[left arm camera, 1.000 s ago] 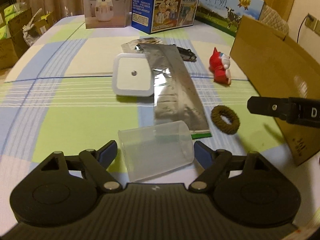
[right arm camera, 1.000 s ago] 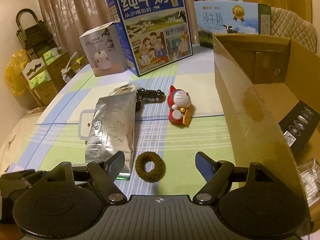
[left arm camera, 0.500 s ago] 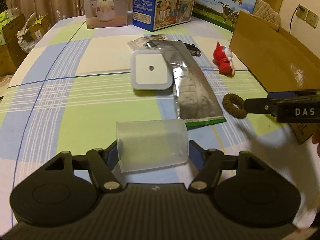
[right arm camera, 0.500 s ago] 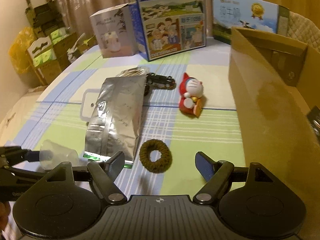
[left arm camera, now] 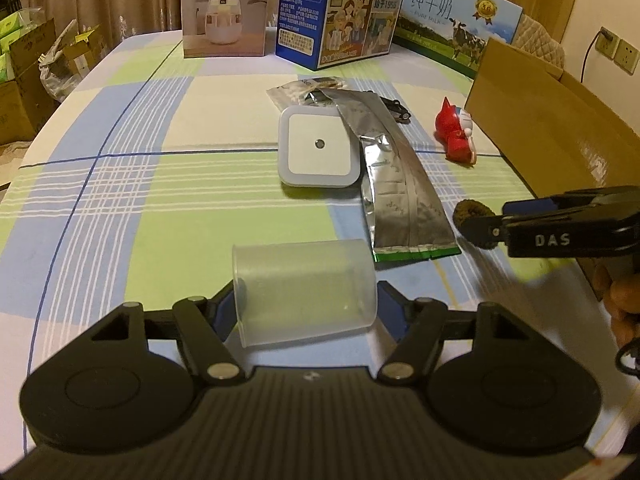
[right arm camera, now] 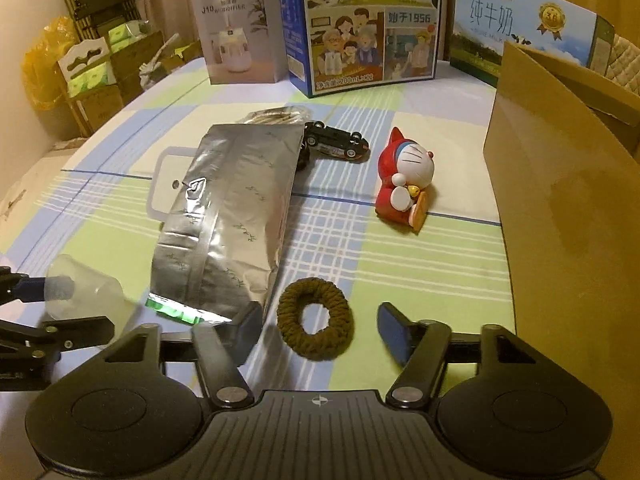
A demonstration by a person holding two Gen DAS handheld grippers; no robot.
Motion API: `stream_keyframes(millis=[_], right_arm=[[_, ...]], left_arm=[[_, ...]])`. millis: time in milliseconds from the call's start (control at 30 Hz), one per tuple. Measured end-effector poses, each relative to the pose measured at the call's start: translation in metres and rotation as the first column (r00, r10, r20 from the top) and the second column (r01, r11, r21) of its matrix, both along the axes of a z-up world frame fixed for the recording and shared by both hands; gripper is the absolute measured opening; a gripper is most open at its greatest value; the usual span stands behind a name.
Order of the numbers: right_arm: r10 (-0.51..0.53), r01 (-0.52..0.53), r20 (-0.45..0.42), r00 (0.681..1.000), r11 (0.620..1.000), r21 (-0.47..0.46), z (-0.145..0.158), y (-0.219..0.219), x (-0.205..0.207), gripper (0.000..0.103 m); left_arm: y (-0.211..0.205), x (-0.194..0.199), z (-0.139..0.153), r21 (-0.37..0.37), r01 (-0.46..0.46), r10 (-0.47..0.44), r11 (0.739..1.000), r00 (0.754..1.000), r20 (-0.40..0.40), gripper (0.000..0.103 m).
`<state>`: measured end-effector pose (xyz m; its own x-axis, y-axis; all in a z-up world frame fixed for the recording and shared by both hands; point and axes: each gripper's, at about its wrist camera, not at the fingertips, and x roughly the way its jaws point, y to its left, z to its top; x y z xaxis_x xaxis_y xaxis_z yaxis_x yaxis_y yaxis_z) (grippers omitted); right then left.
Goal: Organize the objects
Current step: 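Close the right tool on the brown hair tie and lift it, then carry the cup and hair tie into the cardboard box and open both tools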
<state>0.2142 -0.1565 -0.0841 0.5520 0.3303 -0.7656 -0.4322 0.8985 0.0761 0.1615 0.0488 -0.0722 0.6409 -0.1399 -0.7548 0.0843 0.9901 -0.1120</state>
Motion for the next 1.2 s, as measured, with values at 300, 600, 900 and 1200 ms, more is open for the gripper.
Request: stream_keyframes(millis=[300, 600, 900, 1200], right_arm=[[0.033, -0.033, 0.002, 0.999, 0.999, -0.042, -0.005, 0.009, 0.001, 0.031], [0.016, -0.016, 0.016, 1.0, 1.0, -0.019, 0.003, 0.004, -0.002, 0.016], [-0.032, 0.031, 0.036, 0.999, 0.998, 0.048, 0.025, -0.007, -0.021, 0.016], [-0.07, 0.059, 0.109, 0.992, 0.993, 0.104, 0.073, -0.019, -0.056, 0.016]], left_arm=[[-0.001, -0.001, 0.002, 0.004, 0.007, -0.007, 1.0, 1.0, 0.014, 0.066], [-0.007, -0.002, 0.005, 0.025, 0.017, -0.018, 1.0, 1.0, 0.024, 0.066], [-0.02, -0.003, 0.027, 0.01, 0.016, -0.017, 1.0, 0.998, 0.057, 0.066], [-0.033, -0.027, 0.066, -0.011, 0.018, -0.017, 1.0, 0.996, 0.091, 0.066]])
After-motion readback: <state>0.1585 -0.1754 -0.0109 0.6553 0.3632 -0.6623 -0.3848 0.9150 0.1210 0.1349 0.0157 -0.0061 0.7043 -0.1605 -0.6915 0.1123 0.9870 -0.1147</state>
